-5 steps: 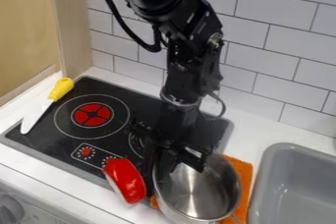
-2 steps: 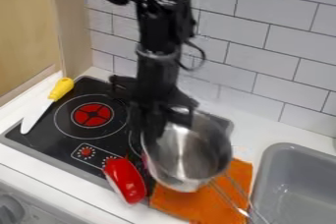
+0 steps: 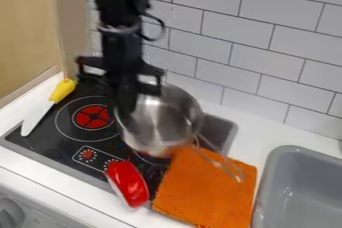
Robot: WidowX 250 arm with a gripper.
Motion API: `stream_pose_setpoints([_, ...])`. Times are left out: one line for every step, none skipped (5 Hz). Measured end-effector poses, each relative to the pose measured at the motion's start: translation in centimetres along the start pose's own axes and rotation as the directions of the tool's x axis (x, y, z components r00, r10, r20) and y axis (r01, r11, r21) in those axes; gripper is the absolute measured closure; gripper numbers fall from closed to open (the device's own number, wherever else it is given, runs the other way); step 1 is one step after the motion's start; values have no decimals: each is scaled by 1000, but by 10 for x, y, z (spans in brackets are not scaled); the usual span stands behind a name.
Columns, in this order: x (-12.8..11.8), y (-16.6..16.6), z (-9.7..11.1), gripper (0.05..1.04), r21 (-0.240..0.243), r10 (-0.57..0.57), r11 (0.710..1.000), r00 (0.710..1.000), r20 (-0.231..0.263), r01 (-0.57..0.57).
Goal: Move the silver pot to the upperleft of table
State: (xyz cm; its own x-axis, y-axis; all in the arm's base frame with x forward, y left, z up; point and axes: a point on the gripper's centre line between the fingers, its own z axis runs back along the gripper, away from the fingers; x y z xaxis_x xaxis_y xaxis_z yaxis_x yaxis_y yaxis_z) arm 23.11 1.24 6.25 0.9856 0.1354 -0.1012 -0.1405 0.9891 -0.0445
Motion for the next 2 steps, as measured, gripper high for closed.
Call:
stream_pose_setpoints([20, 26, -7, 1017, -38, 162, 986, 987, -17, -162])
stream_pose_setpoints([30, 45, -18, 1019, -34, 233, 971, 971, -58, -235])
